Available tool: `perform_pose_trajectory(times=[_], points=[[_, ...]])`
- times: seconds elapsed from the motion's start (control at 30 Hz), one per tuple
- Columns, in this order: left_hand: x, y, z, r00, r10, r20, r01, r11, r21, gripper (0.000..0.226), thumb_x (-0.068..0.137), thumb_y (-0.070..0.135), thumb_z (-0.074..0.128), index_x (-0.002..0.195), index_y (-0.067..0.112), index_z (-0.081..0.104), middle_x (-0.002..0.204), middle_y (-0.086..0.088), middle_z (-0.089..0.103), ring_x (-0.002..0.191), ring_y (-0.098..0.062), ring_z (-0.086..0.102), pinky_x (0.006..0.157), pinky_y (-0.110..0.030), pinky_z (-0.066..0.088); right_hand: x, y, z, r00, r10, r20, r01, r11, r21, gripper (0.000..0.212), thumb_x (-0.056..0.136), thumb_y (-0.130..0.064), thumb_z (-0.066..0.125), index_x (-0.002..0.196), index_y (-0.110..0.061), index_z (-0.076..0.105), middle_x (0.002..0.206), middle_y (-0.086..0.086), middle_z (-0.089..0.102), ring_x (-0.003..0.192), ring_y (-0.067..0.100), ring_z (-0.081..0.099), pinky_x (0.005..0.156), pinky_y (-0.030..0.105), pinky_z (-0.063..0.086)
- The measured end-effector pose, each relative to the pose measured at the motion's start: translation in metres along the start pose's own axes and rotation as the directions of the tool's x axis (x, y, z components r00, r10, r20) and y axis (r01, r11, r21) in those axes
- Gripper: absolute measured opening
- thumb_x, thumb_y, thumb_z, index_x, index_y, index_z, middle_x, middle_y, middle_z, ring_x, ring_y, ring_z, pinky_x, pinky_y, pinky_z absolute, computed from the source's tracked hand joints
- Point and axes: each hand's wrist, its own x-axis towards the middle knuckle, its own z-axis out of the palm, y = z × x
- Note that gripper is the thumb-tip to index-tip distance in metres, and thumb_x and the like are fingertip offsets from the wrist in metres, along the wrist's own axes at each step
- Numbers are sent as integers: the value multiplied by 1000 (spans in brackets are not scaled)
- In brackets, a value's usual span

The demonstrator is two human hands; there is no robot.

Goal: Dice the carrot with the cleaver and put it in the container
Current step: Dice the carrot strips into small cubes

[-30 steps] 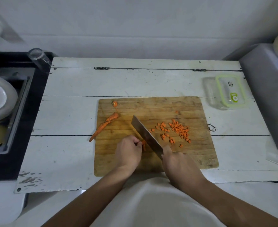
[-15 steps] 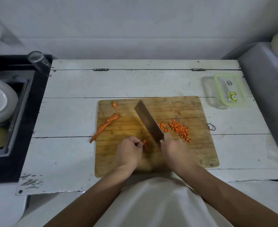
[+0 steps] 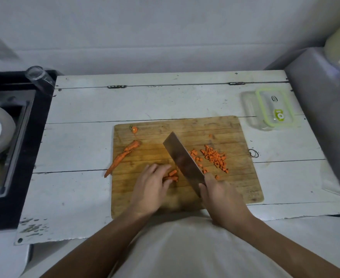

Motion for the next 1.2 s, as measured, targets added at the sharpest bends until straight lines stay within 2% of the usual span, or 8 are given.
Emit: perform_pose_trajectory(times=[0.1,0.4,0.53,0.6,0.73,0.8,1.07,1.2], points=[[-8,-1,2,997,27,-67,-30,999,-41,27,90,26,75,116,21,70,113,6,61,103,-10,55,85,-23,44,-4,-7,0,997,-45,63,48,998,-44,19,107,-32,36,117,-18,45,90,5,70,80,29,69,59,34,41],[-9,-9,18,954,243,-177,-245,969,14,12,93,8,70,101,10,78,103,-2,71,93,-20,58,78,-38,53,-6,-22,4,974,14,226,10,995,-103,15,102,-12,40,116,-16,41,95,9,70,84,31,69,60,34,40],[-6,-13,19,935,312,-167,-311,950,37,17,81,-3,69,94,6,76,100,-7,71,93,-22,56,83,-41,55,17,-44,12,989,-4,145,21,993,-114,17,96,-1,42,105,-16,39,88,9,70,80,30,71,59,36,51],[-6,-13,20,939,315,-136,-313,949,35,16,80,-1,68,93,6,75,99,-8,70,92,-25,58,86,-43,54,35,-53,15,998,-3,62,8,997,-82,14,100,-4,41,99,-18,37,88,10,70,81,33,71,58,37,47],[-9,-15,19,941,314,-128,-315,949,7,18,93,13,61,99,7,77,105,-7,70,95,-26,61,85,-42,54,32,-42,11,997,76,-6,-76,997,-4,4,105,-15,40,104,-16,44,80,7,68,74,32,70,56,40,52],[-8,-17,15,932,331,-148,-335,942,0,23,98,17,57,102,8,78,106,-5,71,96,-24,62,85,-39,54,15,-34,7,995,98,-29,-98,995,-24,2,106,-18,41,104,-18,42,78,5,67,71,31,69,48,36,44],[-6,-12,9,958,274,-85,-275,961,1,9,97,15,64,100,13,72,101,-2,66,93,-21,58,77,-37,53,-14,-38,14,994,63,87,-56,995,-81,7,102,-17,47,106,-21,42,82,1,66,68,22,66,56,27,39],[-5,-8,2,958,278,-74,-278,960,6,14,94,12,57,95,9,70,101,-5,60,90,-23,56,68,-37,50,-12,-51,22,989,110,103,-98,989,-111,8,101,-15,47,105,-18,42,89,7,69,76,29,69,60,32,43]])
